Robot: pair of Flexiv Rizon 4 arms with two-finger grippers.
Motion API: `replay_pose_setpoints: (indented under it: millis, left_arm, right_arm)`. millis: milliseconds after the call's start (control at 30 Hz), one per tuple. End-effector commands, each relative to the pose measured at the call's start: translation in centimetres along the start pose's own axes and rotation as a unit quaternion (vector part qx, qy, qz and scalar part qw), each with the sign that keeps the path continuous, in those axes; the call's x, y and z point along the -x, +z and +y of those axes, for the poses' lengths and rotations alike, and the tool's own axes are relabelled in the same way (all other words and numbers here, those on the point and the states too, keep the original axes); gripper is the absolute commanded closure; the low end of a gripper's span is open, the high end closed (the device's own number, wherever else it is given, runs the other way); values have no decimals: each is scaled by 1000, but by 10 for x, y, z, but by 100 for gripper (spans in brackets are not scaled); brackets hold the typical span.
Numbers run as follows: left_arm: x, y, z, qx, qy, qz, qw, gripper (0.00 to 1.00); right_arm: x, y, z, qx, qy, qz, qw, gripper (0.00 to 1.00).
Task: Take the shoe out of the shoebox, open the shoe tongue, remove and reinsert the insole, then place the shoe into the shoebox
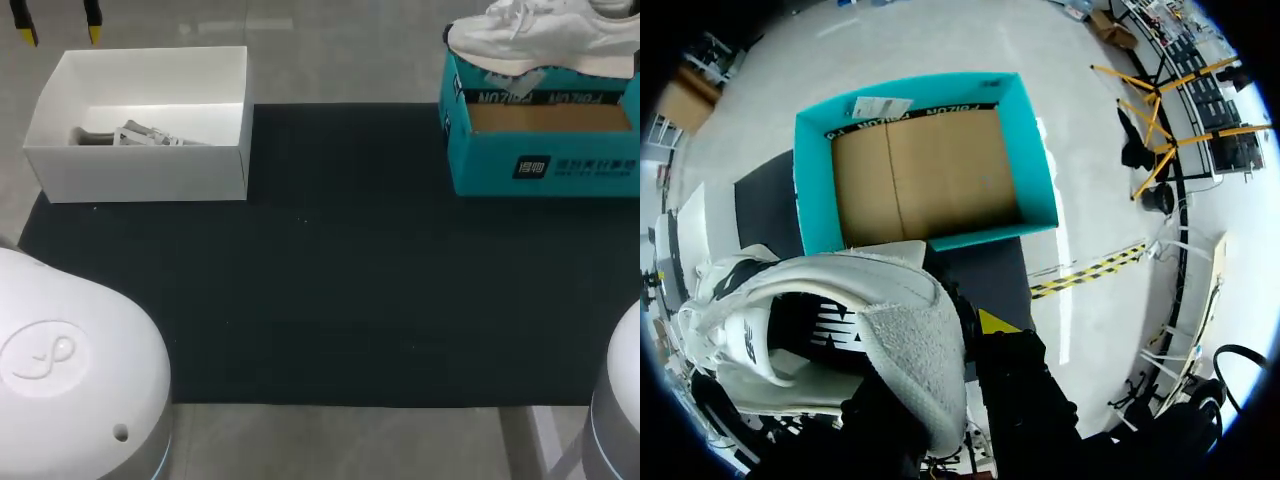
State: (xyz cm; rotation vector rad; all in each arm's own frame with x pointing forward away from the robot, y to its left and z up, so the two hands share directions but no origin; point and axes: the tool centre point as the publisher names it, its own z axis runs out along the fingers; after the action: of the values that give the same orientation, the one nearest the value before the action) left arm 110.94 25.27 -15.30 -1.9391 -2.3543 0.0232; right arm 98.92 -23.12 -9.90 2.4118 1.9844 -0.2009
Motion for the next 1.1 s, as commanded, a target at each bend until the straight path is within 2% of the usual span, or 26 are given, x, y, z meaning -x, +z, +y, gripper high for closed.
replay_pose_setpoints:
  millis: [33, 100, 367, 567, 667, 1100]
  left_arm:
    - [0, 0, 0, 0, 0, 1, 1000, 0]
    - [0, 0, 0, 0, 0, 1, 1000, 0]
    - [0, 0, 0, 0, 0, 1, 1000, 0]
    - [0, 0, 0, 0, 0, 1, 1000, 0]
    - [0, 0, 0, 0, 0, 1, 1000, 0]
    - [0, 0, 0, 0, 0, 1, 1000, 0]
  right_arm:
    - [-26, 3, -74, 132, -6, 4, 991, 100]
    - [-36, 7, -90, 143, -5, 28, 989, 100]
    - [-67, 27, -141, 164, -6, 52, 985, 100]
    - [-81, 40, -166, 175, 2, 20, 984, 100]
    - [-85, 44, -173, 185, 2, 24, 983, 100]
    - [-85, 44, -173, 185, 2, 24, 983, 100]
